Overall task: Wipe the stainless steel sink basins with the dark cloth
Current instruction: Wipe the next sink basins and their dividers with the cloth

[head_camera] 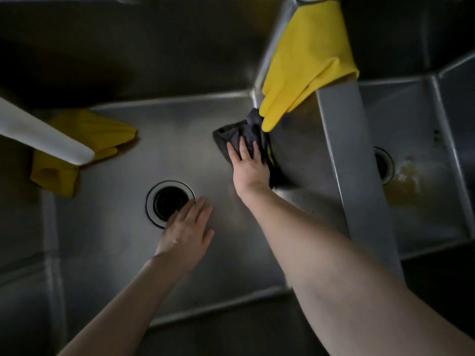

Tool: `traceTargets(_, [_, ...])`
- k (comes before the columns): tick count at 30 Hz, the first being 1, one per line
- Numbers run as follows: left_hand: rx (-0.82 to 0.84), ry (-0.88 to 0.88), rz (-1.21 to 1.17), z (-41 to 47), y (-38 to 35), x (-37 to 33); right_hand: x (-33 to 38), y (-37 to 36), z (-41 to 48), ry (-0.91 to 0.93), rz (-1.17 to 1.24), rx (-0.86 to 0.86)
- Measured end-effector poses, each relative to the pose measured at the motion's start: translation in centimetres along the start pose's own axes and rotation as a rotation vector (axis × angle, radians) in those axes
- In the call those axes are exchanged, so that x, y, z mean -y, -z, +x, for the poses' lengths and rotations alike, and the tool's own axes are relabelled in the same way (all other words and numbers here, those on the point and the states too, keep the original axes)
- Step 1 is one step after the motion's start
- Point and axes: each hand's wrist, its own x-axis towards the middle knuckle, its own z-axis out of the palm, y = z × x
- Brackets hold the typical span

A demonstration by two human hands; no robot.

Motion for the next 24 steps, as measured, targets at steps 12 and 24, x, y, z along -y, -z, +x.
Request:
traceTargets(12, [0.232, -0.074, 0.051, -6.2, -1.0, -1.6, -2.5, -4.2, -14.1, 0.044, -0.006, 0.201])
traceTargets(24, [0.325, -0.049, 0.105, -12.8, -0.3, 4.6, -1.0, -3.2, -22.7, -0.095, 0.125, 0.69])
